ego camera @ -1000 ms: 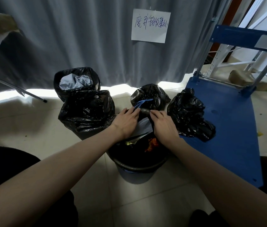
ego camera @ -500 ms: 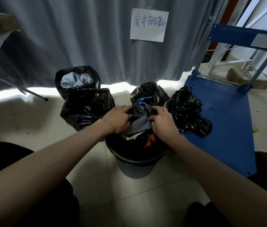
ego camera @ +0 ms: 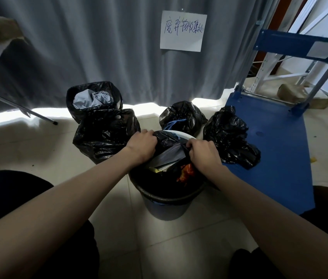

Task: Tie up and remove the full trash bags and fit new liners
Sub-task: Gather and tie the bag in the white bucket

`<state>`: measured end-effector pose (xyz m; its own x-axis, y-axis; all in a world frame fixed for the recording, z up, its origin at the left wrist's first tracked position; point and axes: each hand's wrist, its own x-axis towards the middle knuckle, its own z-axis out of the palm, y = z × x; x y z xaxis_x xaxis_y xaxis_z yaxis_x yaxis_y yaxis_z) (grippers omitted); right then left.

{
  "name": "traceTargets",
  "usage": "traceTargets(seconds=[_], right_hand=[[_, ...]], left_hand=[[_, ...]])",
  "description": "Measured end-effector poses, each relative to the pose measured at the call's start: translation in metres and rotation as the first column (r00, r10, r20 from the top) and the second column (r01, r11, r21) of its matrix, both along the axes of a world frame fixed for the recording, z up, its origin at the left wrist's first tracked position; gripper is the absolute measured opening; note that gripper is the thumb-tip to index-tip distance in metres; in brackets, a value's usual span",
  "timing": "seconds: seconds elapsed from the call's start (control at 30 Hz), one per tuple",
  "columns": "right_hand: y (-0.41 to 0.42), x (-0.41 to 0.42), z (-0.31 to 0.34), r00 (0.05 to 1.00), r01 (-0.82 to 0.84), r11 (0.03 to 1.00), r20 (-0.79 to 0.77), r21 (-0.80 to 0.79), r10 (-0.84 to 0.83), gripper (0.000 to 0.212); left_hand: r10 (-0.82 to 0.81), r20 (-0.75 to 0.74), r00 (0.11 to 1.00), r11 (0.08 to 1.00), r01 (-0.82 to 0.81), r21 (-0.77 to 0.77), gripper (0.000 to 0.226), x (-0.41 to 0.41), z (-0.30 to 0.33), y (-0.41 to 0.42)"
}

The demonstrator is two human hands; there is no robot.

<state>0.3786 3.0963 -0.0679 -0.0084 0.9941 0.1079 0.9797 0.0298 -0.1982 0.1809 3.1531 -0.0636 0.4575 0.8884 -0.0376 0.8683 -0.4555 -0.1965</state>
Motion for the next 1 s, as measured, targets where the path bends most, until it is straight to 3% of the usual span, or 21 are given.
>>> traceTargets(seconds=[0.23,0.37,0.53,0.63,0.7,0.87,1.0], right_hand=[[0.014,0.005,-0.007,0.995,0.095,0.994,-0.036,0.056,-0.093,0.024],[0.016,0.011,-0.012,0.985,0.171,0.98,-0.044,0.099,-0.167,0.01],[0.018,0.008,-0.007,0.984,0.154,0.971,-0.112,0.183,-0.135,0.012],[0.016,0.003,-0.003,0.985,0.092,0.979,-0.162,0.18,-0.062,0.012],[0.013,0.004,-0.002,0.98,0.062,0.982,-0.198,0.178,-0.026,0.013],[0.009,0.016,0.002,0.976,0.119,0.992,-0.188,0.046,-0.108,0.021],[0.005,0.028,0.01,0.956,0.216,0.97,-0.176,-0.115,-0.233,0.018]], left_hand=[[-0.044,-0.082,0.996,0.997,0.049,0.055,0.024,0.01,-0.003,0.001],[-0.084,0.039,0.996,0.99,0.079,0.113,0.018,0.017,0.001,0.005],[-0.171,0.255,0.952,0.979,0.134,0.155,0.032,0.041,0.007,0.015],[-0.236,0.295,0.926,0.971,0.211,0.114,0.042,0.054,0.008,0.021],[-0.258,0.272,0.927,0.966,0.24,0.096,0.031,0.061,0.008,0.023],[-0.254,0.174,0.951,0.951,0.212,0.225,0.009,0.068,0.013,0.023],[-0.187,0.218,0.958,0.954,0.125,0.271,0.013,0.064,0.019,0.024]])
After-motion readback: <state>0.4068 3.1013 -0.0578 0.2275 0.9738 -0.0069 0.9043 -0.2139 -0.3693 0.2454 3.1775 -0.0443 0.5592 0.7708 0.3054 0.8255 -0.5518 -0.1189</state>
